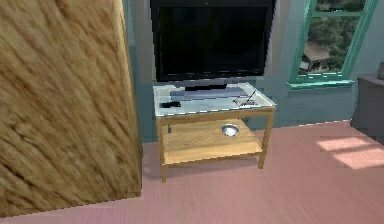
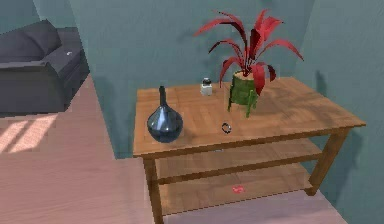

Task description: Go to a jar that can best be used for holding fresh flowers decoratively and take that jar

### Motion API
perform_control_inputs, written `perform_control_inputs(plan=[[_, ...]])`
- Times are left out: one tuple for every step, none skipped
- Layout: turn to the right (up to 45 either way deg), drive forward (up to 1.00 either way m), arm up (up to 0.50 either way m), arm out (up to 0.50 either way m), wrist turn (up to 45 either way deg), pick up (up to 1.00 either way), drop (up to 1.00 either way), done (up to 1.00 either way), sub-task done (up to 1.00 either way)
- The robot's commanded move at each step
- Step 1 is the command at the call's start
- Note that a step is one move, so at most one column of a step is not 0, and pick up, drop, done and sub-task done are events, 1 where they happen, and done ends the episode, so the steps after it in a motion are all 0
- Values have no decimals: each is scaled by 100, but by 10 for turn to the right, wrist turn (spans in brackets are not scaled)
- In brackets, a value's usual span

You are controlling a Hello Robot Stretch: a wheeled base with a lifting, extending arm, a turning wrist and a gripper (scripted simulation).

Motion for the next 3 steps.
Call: perform_control_inputs(plan=[[0, 0, 38, 0, 0, 0, 0, 0, 0], [0, 0, 0, 50, 0, 0, 0, 0, 0], [0, 0, 0, 0, 450, 0, 0, 0, 0]])
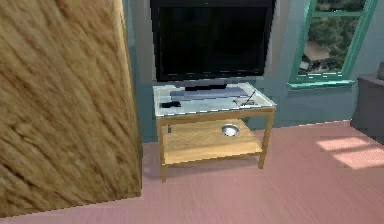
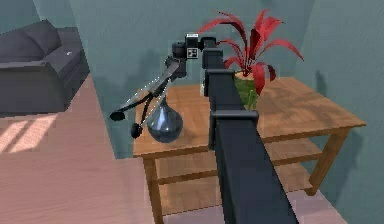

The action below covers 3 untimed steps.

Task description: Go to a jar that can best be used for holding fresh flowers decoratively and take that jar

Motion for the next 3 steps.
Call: perform_control_inputs(plan=[[0, 0, 0, 0, 450, 0, 0, 0, 0], [0, 0, 0, 0, 450, 0, 0, 0, 0], [0, 0, 0, 0, 90, 0, 0, 0, 0]])
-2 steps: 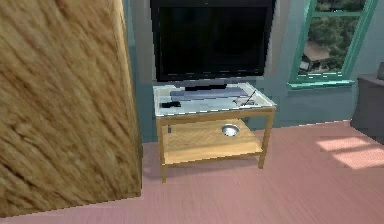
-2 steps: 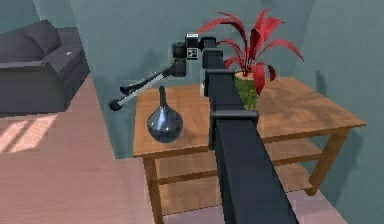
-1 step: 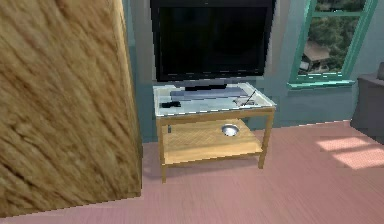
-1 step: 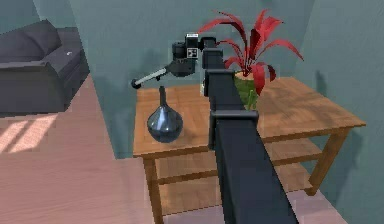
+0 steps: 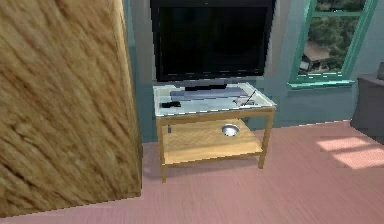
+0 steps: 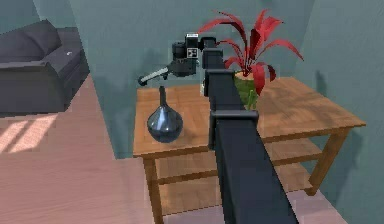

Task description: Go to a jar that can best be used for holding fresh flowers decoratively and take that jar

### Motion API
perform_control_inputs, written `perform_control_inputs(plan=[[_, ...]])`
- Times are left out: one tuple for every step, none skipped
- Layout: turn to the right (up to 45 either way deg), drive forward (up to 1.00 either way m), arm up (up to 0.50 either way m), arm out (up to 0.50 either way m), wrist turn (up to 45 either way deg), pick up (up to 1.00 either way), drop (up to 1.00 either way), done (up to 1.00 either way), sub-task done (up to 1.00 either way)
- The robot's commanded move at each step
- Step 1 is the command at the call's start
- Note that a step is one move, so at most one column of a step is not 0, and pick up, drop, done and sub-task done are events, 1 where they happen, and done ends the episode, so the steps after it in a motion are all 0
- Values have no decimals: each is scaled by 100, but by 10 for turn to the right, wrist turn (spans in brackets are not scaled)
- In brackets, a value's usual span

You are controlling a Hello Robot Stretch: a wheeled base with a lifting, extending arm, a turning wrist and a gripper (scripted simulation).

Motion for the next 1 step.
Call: perform_control_inputs(plan=[[0, 0, -28, 0, 0, 0, 0, 0, 0]])
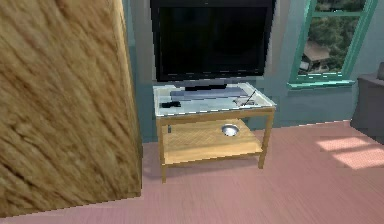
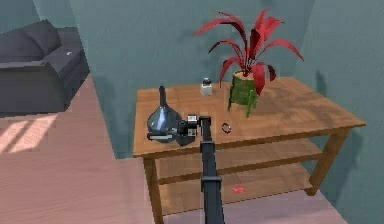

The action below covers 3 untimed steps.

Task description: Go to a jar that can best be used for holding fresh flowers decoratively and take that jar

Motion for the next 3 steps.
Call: perform_control_inputs(plan=[[0, 0, 0, 0, 0, 100, 0, 0, 0], [0, 0, 10, 0, 0, 0, 0, 0, 0], [0, 0, 0, 0, 0, 0, 0, 100, 0]])
